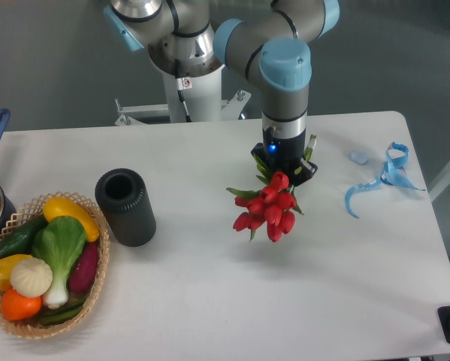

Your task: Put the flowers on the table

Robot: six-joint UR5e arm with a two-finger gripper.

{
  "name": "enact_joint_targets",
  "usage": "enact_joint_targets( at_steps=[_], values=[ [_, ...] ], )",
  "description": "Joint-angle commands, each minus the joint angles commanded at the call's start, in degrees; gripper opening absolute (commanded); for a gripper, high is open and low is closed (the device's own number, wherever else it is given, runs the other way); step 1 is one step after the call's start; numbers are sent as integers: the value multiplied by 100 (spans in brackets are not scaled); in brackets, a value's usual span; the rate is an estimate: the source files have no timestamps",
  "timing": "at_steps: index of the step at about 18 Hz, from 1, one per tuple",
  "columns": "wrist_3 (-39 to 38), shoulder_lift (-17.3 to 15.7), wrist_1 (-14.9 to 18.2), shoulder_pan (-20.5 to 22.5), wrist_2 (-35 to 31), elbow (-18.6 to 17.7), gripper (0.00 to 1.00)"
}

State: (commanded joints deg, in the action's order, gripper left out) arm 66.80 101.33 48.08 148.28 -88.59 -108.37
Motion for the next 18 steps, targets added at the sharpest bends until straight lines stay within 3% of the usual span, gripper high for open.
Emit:
enact_joint_targets(
  at_steps=[5, 8, 9, 11, 12, 13, 18],
  values=[
    [-123, 123, -9, -88, -80, 18, 7],
    [-316, 439, -35, -132, -54, 105, 8],
    [-325, 553, -53, -202, -62, 184, 13],
    [-325, 790, -44, -317, -71, 325, 40],
    [-325, 861, -53, -334, -62, 343, 77],
    [-334, 879, -62, -387, -80, 343, 100],
    [-677, 766, -255, -396, -80, 492, 100]
  ],
)
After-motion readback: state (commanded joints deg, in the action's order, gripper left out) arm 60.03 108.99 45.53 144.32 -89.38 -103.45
